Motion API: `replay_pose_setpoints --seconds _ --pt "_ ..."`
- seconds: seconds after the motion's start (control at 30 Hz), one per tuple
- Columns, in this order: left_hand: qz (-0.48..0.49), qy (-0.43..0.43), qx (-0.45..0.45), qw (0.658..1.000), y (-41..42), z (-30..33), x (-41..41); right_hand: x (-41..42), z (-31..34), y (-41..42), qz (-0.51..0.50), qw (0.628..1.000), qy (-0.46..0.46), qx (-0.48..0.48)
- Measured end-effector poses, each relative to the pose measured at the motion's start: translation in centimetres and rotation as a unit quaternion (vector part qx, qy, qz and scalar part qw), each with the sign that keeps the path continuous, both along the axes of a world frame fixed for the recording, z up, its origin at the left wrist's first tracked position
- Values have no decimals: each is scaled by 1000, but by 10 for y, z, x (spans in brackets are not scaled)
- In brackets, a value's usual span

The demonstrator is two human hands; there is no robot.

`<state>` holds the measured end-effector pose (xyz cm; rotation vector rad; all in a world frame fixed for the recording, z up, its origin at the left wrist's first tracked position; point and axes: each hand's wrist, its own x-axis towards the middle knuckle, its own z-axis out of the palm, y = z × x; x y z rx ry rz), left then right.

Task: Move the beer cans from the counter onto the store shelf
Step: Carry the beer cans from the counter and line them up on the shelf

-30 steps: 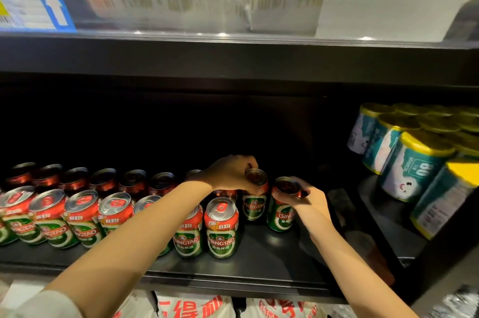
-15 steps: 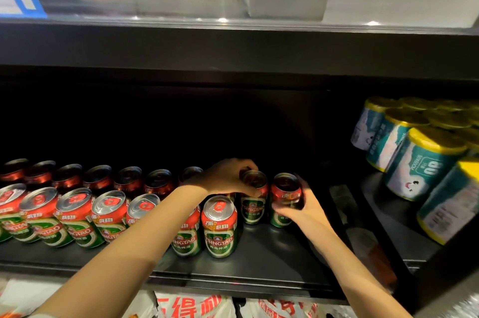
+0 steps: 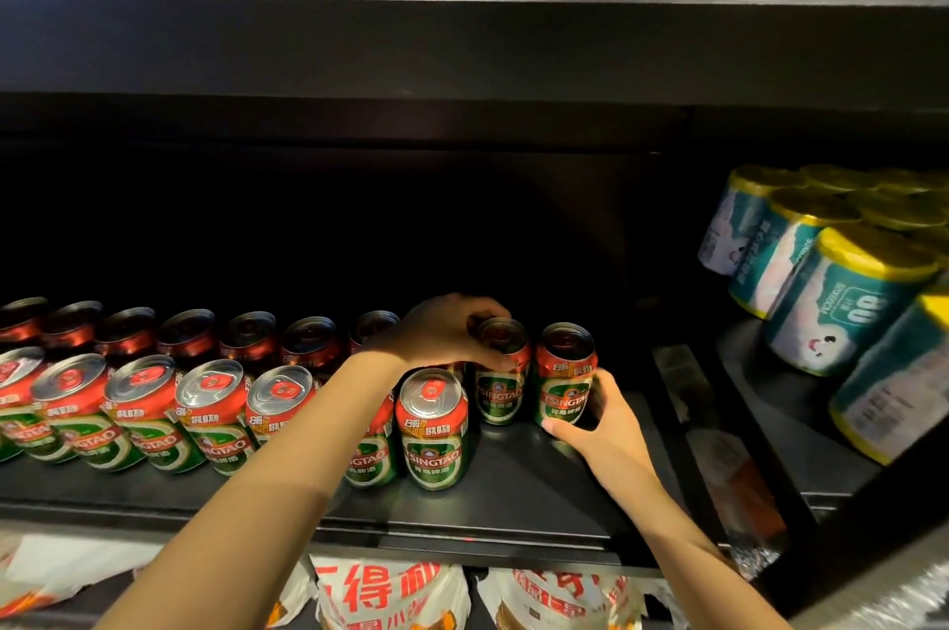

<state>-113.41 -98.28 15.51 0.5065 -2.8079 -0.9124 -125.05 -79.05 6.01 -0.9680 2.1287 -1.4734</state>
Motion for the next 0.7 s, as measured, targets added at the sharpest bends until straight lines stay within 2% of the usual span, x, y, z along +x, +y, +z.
replay_pose_setpoints --seconds 0.27,0.4,0.53,0.57,0.63,0.7 --pt "3 -14 -3 1000 0 -2 0 4 1 0 -18 1000 12 18" --pt "2 -27 3 1000 4 2 0 7 10 3 12 1000 -3 19" --pt "37 25 -60 997 13 28 11 16 43 10 24 997 -50 -49" --pt "53 34 -91 994 16 36 18 19 54 10 5 998 -33 -62" --pt "82 25 -147 985 25 48 39 26 77 6 -42 996 57 -54" --pt "120 21 -187 975 38 55 73 40 99 -3 -32 987 152 -33"
